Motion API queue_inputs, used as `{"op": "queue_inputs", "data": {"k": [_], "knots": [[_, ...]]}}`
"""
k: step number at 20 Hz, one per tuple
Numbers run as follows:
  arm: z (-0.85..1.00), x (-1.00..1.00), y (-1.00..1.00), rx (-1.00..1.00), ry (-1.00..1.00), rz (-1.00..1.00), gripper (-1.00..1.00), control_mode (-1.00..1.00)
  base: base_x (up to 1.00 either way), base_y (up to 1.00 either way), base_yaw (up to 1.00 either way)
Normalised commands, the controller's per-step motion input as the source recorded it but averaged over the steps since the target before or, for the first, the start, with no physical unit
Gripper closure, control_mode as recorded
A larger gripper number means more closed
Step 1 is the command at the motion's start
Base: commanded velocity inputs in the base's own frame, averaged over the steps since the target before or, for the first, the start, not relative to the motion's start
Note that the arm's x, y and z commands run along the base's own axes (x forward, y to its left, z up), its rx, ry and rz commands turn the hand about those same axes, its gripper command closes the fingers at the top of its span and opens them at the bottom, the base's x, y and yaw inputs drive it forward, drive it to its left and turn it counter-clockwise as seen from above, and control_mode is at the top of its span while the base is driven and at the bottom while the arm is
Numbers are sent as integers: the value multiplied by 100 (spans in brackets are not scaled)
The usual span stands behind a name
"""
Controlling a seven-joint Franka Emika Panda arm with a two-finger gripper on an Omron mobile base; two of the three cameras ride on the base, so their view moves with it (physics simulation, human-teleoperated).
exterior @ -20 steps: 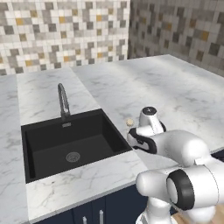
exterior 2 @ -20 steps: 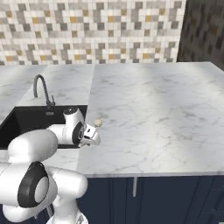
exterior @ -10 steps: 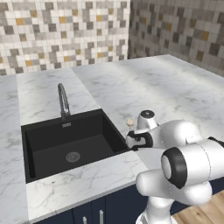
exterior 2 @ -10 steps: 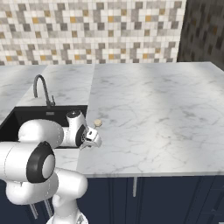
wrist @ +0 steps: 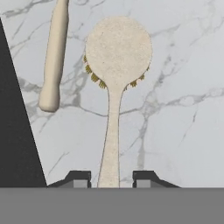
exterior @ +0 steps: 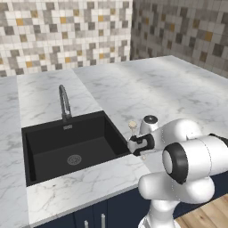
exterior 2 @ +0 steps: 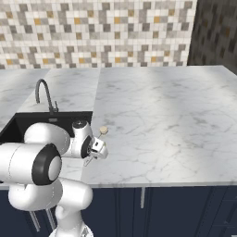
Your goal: Locate and retrieve the dish brush and dish brush from the cabinet. Place them next to the sink.
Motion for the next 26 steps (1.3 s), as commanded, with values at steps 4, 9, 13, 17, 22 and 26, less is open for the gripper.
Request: {"op": "queue_inputs", "data": {"k": [4,9,13,17,22,26], "knots": [[3,0,2,0,0,-1,-100,-100,0,0,0],[41,-2,1,1,0,-1,-100,-100,0,0,0],[59,-12,20,3,0,-1,-100,-100,0,0,0],[72,-25,16,2,0,3,-100,-100,0,0,0],[29,-56,2,2,-9,0,-100,-100,0,0,0],[21,-78,0,3,-21,6,-100,-100,0,0,0]]}}
